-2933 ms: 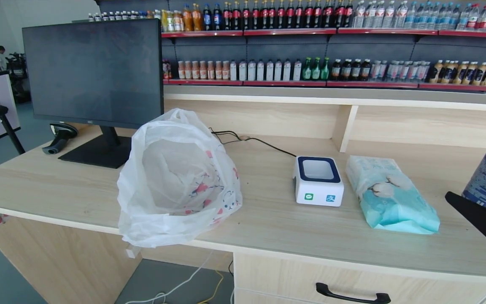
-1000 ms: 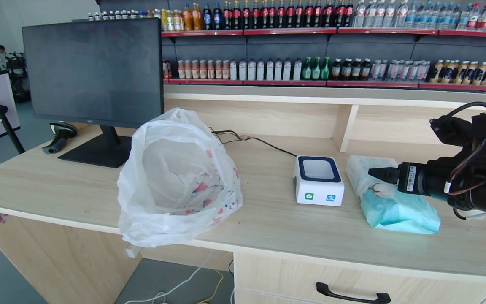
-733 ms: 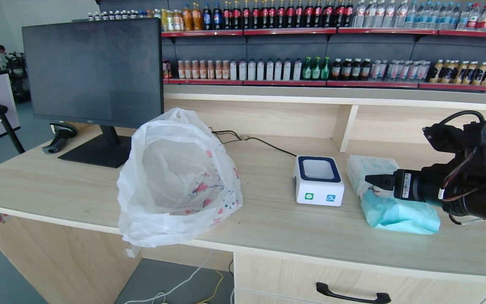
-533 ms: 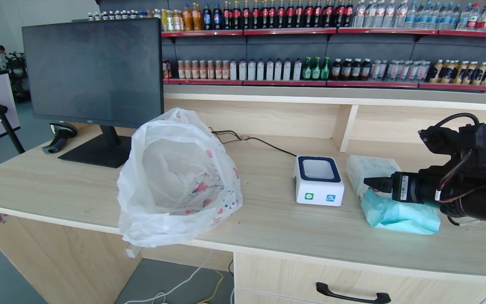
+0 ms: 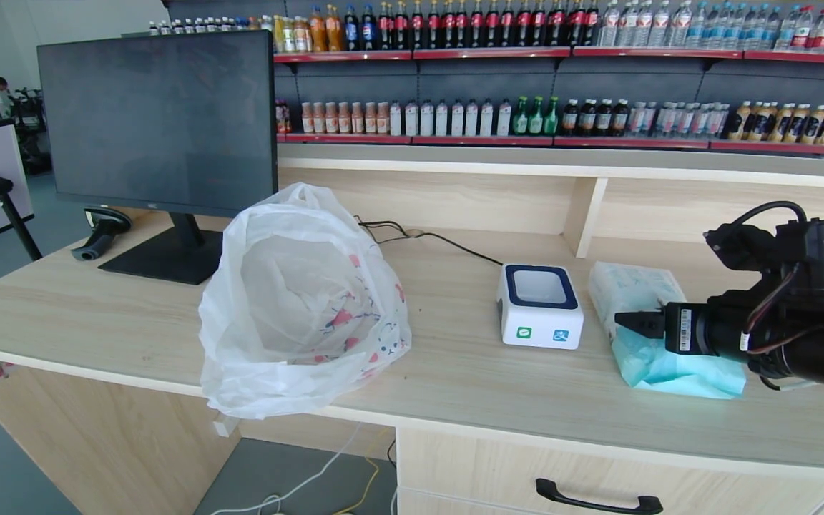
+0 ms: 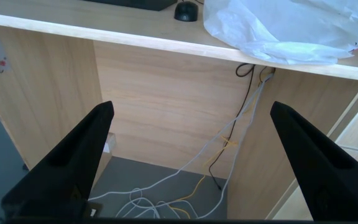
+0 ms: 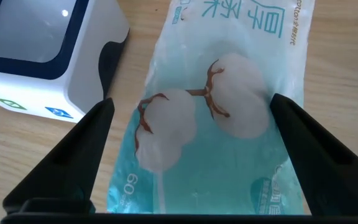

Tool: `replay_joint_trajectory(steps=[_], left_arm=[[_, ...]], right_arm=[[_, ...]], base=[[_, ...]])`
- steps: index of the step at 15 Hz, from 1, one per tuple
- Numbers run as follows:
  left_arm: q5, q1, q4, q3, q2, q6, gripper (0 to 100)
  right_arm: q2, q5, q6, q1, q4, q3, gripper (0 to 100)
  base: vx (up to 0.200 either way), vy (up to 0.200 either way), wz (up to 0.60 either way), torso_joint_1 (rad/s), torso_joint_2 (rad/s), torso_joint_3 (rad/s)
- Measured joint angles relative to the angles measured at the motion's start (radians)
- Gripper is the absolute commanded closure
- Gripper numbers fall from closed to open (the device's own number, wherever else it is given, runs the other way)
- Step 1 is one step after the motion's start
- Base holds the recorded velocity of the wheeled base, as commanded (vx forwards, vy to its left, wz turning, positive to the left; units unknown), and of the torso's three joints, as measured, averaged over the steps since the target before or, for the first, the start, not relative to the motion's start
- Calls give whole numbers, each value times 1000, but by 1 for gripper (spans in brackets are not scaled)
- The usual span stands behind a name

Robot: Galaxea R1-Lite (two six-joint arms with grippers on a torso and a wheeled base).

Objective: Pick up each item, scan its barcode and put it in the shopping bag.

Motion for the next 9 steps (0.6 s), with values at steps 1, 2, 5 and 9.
replay_joint_trajectory(steps=[1, 2, 5, 9], left_arm=[[0, 0, 0, 0, 0, 0, 0], [0, 0, 0, 0, 0, 0, 0], [0, 0, 0, 0, 0, 0, 0], [0, 0, 0, 0, 0, 0, 0]], right_arm=[[-3, 0, 1, 0, 4, 1, 0], [-5, 0, 3, 0, 5, 1, 0], [-23, -2, 16, -4, 13, -1, 0], [-50, -3, 20, 15, 64, -2, 0]], base=[[0, 0, 0, 0, 0, 0], [0, 0, 0, 0, 0, 0], [0, 0, 0, 0, 0, 0], [0, 0, 0, 0, 0, 0]])
